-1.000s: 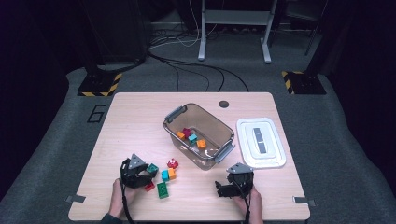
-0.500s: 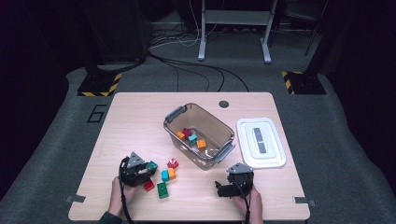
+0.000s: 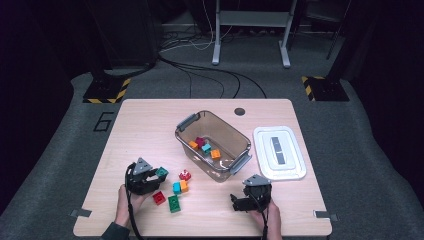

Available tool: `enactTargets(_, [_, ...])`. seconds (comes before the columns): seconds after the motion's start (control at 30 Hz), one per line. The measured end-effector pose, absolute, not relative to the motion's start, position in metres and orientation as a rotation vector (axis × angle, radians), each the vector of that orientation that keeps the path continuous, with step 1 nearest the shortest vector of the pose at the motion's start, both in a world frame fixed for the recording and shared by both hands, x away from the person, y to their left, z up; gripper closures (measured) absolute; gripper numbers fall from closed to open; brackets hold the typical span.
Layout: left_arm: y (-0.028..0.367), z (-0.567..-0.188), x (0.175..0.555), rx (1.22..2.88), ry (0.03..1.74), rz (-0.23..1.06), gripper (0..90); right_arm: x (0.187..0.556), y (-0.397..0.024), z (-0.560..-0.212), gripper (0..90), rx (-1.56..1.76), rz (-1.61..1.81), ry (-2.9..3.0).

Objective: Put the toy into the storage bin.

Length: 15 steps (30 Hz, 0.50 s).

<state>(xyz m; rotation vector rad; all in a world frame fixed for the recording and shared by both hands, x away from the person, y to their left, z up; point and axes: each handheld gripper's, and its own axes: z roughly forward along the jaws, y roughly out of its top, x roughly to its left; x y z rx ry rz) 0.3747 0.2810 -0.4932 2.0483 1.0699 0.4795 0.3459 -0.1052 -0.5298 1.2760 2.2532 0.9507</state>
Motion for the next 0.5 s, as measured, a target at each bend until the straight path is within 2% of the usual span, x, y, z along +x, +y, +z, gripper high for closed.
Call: enactTargets(0.5, [0.275, -0.467, 0.385, 2.038, 1.023, 0.53, 58.4, 0.346, -0.105, -0.53, 0.0, 1.294, 0.941, 2.238])
